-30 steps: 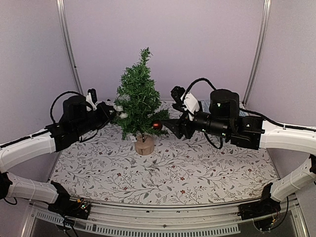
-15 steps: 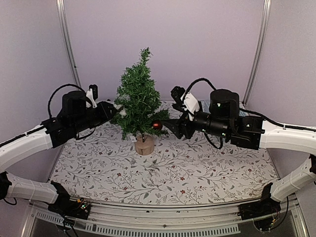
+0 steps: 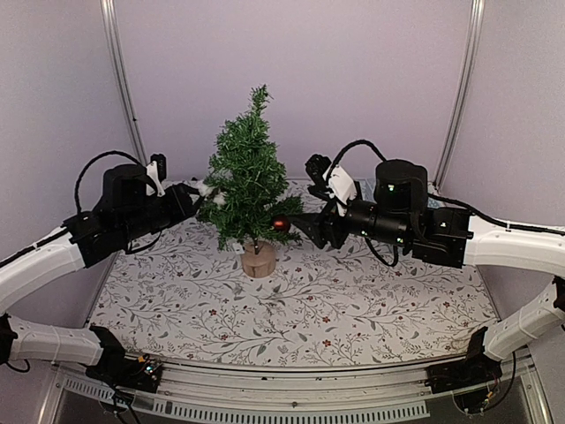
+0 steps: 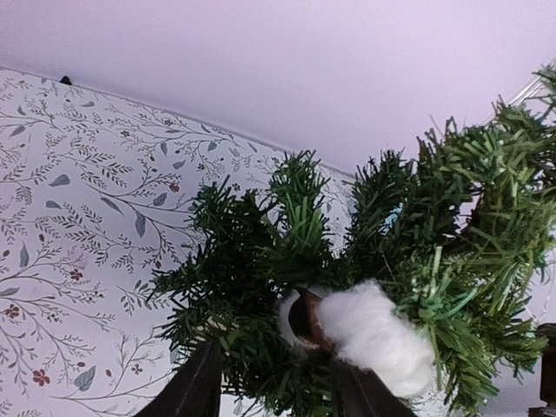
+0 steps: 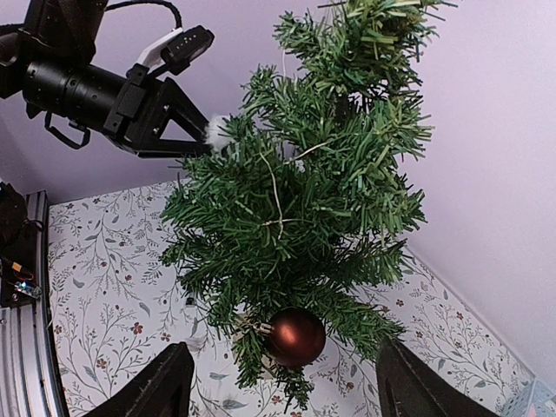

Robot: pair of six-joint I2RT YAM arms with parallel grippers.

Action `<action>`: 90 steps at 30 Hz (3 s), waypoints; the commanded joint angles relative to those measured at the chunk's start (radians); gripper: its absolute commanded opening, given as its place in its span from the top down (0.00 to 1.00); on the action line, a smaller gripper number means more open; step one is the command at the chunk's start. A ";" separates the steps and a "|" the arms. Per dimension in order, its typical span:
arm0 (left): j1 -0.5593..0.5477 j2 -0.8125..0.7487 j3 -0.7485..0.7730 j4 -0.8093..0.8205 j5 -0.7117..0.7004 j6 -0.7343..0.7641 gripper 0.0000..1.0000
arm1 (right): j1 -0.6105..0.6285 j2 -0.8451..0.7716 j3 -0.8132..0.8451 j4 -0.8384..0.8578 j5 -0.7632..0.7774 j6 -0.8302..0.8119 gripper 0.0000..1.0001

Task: Decorate the small christmas tree

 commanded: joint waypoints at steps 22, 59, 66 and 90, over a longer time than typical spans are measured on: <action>0.033 -0.103 -0.059 0.123 0.054 0.016 0.56 | -0.012 0.012 -0.006 0.013 -0.012 0.001 0.24; 0.195 -0.233 -0.184 0.086 0.129 -0.037 0.26 | -0.372 -0.052 -0.187 0.180 -0.401 0.330 0.24; 0.282 -0.256 -0.388 0.217 0.252 -0.164 0.31 | -0.549 0.073 -0.189 0.213 -0.554 0.506 0.28; 0.115 0.312 -0.586 0.922 0.401 -0.217 0.43 | -0.617 0.597 0.151 0.265 -0.781 0.605 0.42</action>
